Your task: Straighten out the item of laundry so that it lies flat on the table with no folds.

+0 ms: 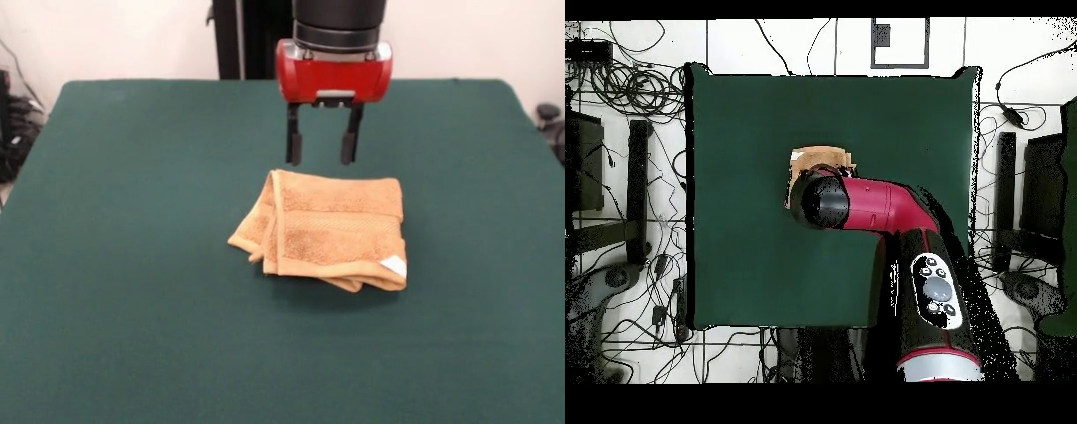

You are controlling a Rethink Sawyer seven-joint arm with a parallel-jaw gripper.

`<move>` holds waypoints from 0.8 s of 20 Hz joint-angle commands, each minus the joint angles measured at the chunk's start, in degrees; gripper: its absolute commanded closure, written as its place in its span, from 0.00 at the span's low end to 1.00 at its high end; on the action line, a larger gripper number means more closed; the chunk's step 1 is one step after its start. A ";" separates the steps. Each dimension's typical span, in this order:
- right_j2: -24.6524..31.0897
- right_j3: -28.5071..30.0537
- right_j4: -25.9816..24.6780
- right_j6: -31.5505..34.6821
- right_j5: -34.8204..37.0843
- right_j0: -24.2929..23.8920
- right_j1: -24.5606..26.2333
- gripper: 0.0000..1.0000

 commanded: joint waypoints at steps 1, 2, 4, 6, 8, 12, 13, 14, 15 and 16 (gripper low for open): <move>2.41 -2.97 1.83 7.12 6.48 0.58 5.04 0.00; 2.42 -3.19 1.82 7.13 6.47 0.61 5.23 0.00; 2.44 -3.67 1.82 7.06 6.73 0.64 5.49 0.00; 2.48 -3.60 1.86 7.11 6.79 0.62 5.45 0.00; 2.44 -3.70 1.88 7.22 6.86 0.67 5.46 0.00; 2.32 -5.04 1.93 7.28 7.30 0.87 6.06 0.00; 2.34 -5.44 1.87 7.08 7.55 0.82 6.23 0.00; 2.44 -6.02 1.84 6.79 7.88 0.72 6.51 0.00; 2.54 -6.50 1.76 6.45 8.21 0.58 6.77 0.00; 2.74 -7.20 1.81 6.08 8.63 0.40 7.19 0.00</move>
